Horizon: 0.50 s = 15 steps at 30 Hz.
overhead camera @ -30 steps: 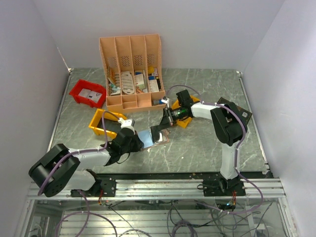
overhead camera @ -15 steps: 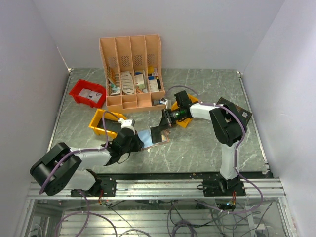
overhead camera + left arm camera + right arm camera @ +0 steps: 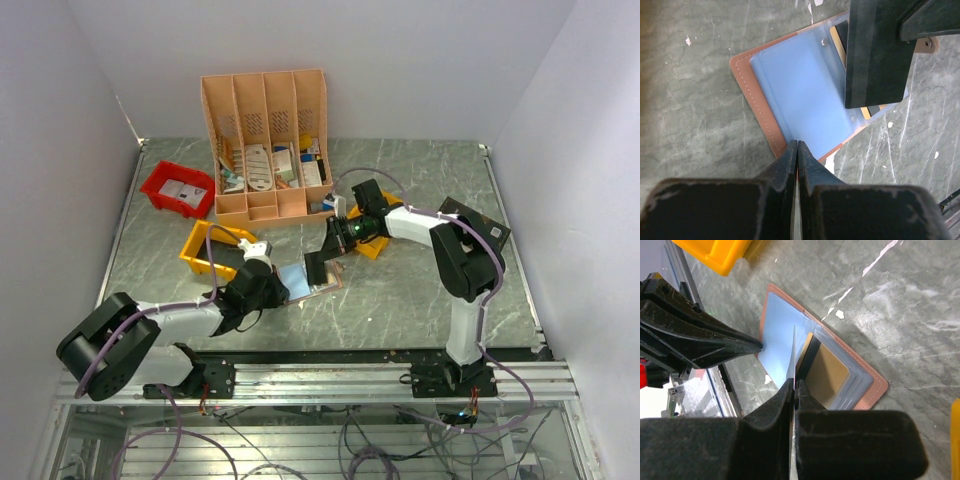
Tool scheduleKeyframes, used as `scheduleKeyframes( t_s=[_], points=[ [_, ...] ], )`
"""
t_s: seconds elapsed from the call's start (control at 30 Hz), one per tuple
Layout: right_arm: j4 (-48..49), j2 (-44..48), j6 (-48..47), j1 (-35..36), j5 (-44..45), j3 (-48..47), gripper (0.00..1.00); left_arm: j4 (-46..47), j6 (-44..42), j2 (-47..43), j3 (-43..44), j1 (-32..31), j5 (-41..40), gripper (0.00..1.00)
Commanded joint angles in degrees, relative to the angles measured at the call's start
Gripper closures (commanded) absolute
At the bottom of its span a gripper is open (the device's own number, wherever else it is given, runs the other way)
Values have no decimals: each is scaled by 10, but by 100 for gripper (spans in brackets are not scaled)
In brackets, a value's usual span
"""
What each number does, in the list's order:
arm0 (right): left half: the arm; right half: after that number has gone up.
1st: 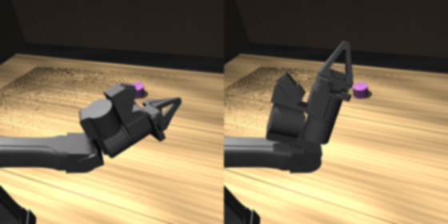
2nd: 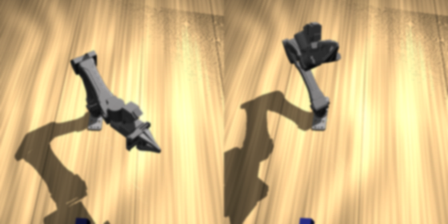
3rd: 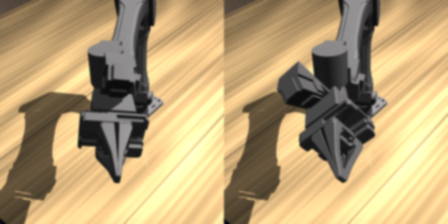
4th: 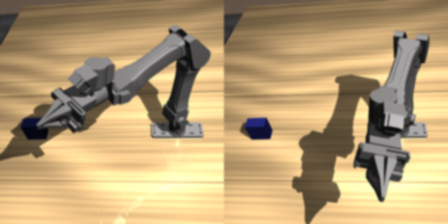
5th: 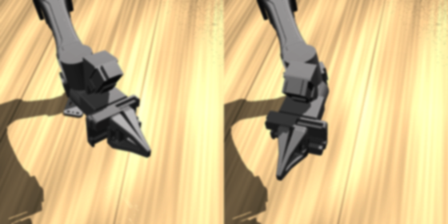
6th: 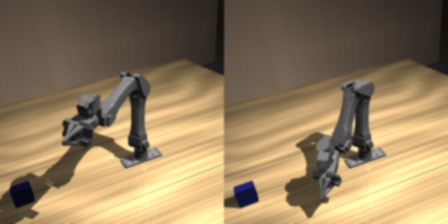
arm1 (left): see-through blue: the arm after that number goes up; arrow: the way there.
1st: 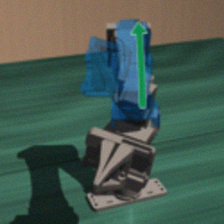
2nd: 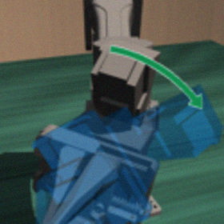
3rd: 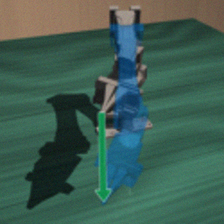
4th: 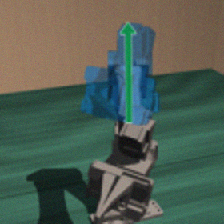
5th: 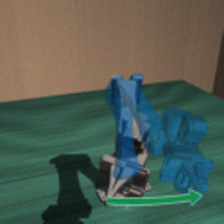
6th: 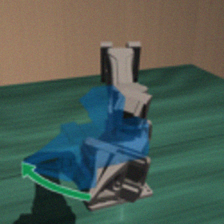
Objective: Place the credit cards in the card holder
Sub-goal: Insert the credit card into the card holder.
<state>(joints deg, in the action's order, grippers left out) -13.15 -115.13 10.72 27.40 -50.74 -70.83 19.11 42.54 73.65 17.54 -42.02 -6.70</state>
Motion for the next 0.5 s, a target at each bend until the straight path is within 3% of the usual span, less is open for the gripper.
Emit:
scheduleKeyframes(
  t_s=[0.0, 0.47],
  points=[
    [-5, 3, -14, 5, 30, -6, 100, -42, -19, -4, -7, 7, -23, 90],
    [-35, -21, -11, 33, 69, -23, 100, -35, -23, 1, -4, 8, -15, 91]
  ],
)
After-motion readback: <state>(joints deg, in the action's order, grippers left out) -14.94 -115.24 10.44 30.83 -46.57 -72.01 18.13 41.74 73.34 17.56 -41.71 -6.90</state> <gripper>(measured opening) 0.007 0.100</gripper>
